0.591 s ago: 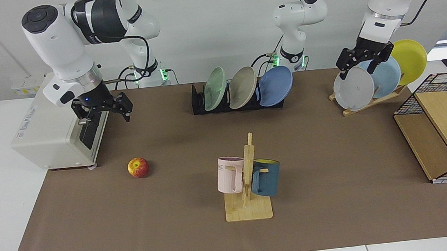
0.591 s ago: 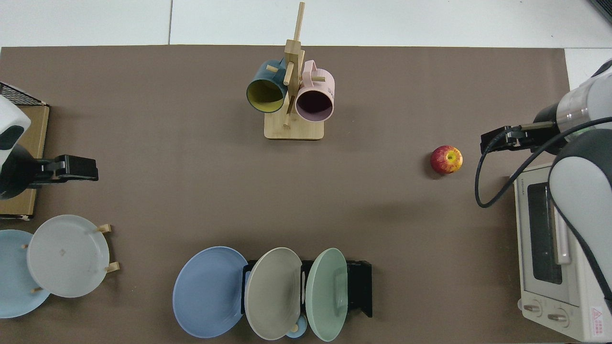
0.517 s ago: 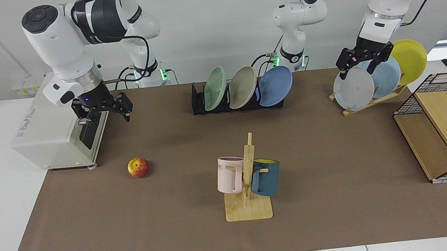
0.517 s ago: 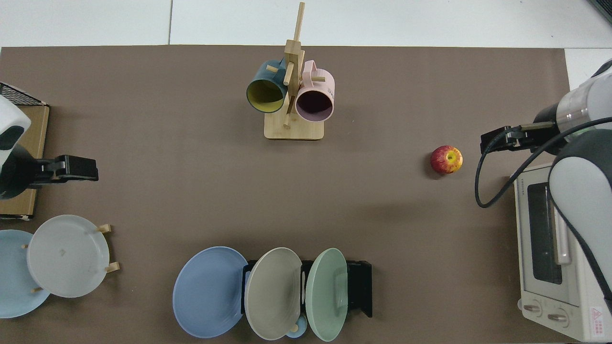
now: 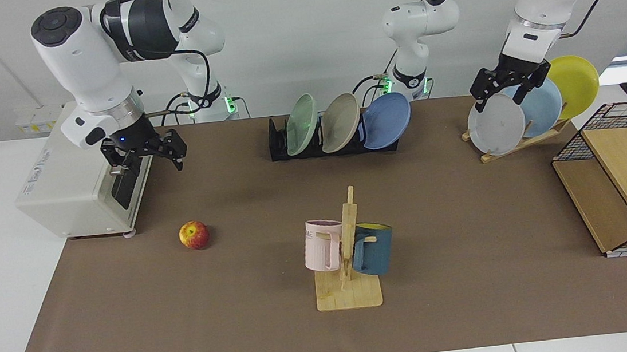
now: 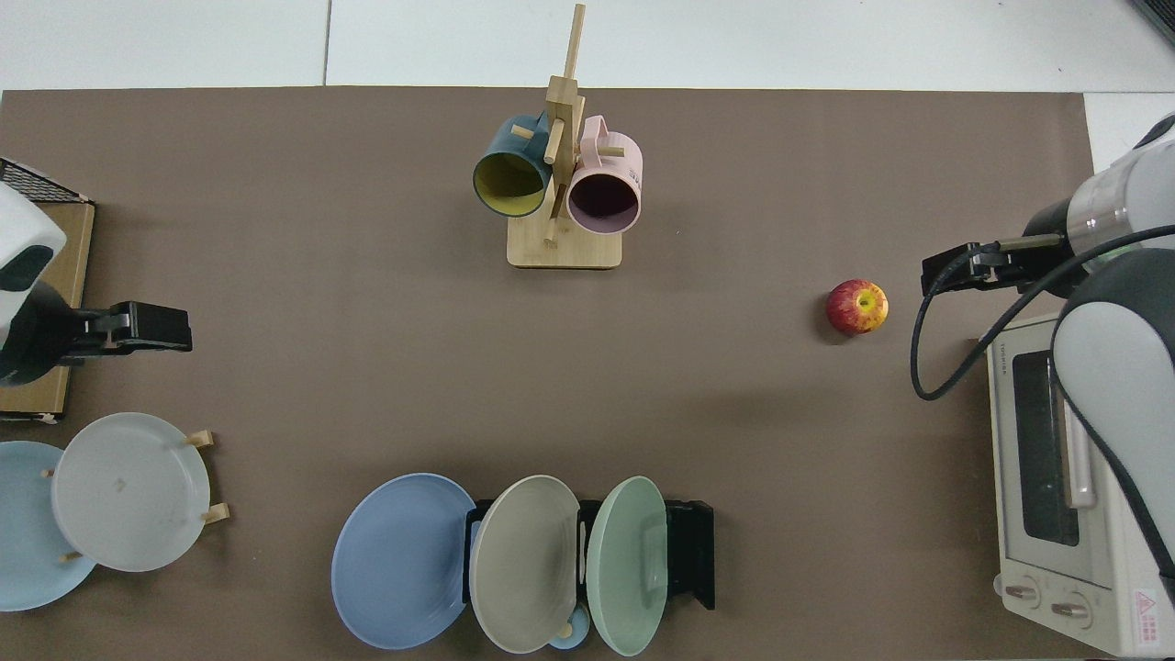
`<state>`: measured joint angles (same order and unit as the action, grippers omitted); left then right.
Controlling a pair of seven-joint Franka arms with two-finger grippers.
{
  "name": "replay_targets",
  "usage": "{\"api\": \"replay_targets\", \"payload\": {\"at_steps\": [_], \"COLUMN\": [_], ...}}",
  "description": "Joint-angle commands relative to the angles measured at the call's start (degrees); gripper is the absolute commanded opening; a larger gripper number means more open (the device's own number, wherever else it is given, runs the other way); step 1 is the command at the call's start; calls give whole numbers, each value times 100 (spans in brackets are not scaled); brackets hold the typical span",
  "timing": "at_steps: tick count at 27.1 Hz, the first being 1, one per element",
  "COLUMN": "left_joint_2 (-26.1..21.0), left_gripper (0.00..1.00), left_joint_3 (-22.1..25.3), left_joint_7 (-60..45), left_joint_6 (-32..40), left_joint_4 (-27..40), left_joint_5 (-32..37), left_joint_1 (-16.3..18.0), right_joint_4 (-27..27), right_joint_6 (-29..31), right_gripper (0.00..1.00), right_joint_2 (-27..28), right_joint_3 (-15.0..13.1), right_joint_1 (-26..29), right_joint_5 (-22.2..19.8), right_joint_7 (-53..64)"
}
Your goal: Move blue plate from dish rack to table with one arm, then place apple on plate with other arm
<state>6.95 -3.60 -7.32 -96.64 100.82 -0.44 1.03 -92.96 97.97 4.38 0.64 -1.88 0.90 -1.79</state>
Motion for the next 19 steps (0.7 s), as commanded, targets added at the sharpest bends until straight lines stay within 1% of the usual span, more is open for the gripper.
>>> {"api": "replay_targets", "payload": {"at_steps": [1,6,9,11,13,16,19], "left_joint_2": [148,105,0,-115,-141,-211,-422], "left_gripper": [100,100,100,100,100,100,100], "left_joint_3": [44,35,35,35,35,35,44], "left_joint_7": [81,11,11,2,2,-15,-15], "left_joint_6": [22,58,22,66,75,268,427], "left_joint_4": [149,96,-35,-219,-290,-352,-694], "left_joint_5": [-9,-26,9,9,18,-9,9], "left_joint_1": [-42,-51,-60,-60,-60,-60,-60], "right_joint_4": [-73,-90,-108,-143,-336,-643,-723], "right_joint_6": [29,-15,64,204,388,888,1083], "right_gripper": [100,100,100,100,100,100,100], "right_joint_2": [-96,-166,-149,-113,-96,-26,132], "right_joint_3": [32,15,41,32,32,32,32], "right_joint_1": [21,12,82,65,74,65,30], "right_joint_5": [24,-63,24,24,16,16,16], "right_joint_7": [-76,-103,-120,-129,-138,-138,-173]}}
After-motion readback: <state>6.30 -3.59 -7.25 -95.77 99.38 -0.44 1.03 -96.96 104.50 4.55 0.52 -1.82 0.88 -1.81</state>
